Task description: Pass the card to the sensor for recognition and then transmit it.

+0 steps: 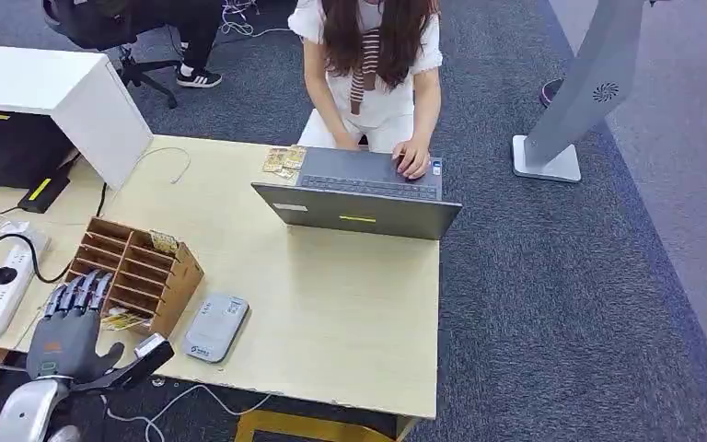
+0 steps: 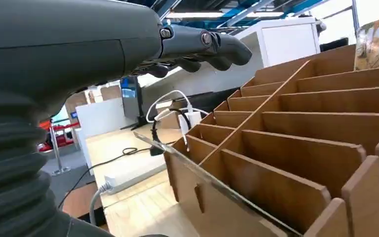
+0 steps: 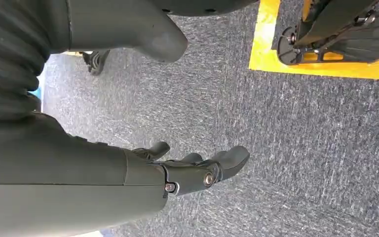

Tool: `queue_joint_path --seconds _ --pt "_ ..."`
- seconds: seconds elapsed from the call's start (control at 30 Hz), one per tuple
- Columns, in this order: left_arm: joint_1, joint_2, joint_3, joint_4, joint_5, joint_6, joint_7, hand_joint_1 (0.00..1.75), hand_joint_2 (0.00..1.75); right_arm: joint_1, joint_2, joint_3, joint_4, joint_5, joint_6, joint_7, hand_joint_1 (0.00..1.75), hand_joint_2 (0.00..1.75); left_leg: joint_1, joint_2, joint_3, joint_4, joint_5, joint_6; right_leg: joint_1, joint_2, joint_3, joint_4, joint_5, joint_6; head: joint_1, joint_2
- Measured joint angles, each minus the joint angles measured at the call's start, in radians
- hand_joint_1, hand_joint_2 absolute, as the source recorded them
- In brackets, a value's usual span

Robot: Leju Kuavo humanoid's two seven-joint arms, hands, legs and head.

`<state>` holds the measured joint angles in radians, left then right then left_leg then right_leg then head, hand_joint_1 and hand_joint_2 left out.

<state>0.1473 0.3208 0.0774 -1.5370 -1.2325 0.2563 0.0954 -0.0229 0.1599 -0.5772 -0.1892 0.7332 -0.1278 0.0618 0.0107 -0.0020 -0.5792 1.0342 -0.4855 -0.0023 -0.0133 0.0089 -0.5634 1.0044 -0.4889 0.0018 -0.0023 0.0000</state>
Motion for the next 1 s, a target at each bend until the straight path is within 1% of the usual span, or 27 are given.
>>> queue_joint_path --seconds 0.17,0.73,1.0 --pt "-0.008 0.0 0.017 0.019 0.0 -0.003 0.0 0.0 1.75 0.0 0.0 0.0 0.0 0.011 0.0 0.002 0.0 1.75 0.0 0.0 0.0 0.0 0.0 0.0 0.0 0.0 0.0 0.0 0.0 0.0 0.0 0.0" --pt "-0.012 -0.001 0.017 0.031 -0.008 -0.014 0.0 0.0 1.75 0.0 0.0 0.0 0.0 0.014 0.0 0.001 0.0 1.75 0.0 0.0 0.0 0.0 0.0 0.0 0.0 0.0 0.0 0.0 0.0 0.0 0.0 0.0" --pt "-0.037 -0.008 0.016 0.035 -0.019 -0.008 -0.009 0.0 1.75 -0.001 0.0 -0.001 0.0 0.017 0.001 0.0 0.0 1.75 0.0 0.0 0.0 0.0 0.0 0.0 0.0 0.0 0.0 0.0 0.0 0.0 0.0 0.0"
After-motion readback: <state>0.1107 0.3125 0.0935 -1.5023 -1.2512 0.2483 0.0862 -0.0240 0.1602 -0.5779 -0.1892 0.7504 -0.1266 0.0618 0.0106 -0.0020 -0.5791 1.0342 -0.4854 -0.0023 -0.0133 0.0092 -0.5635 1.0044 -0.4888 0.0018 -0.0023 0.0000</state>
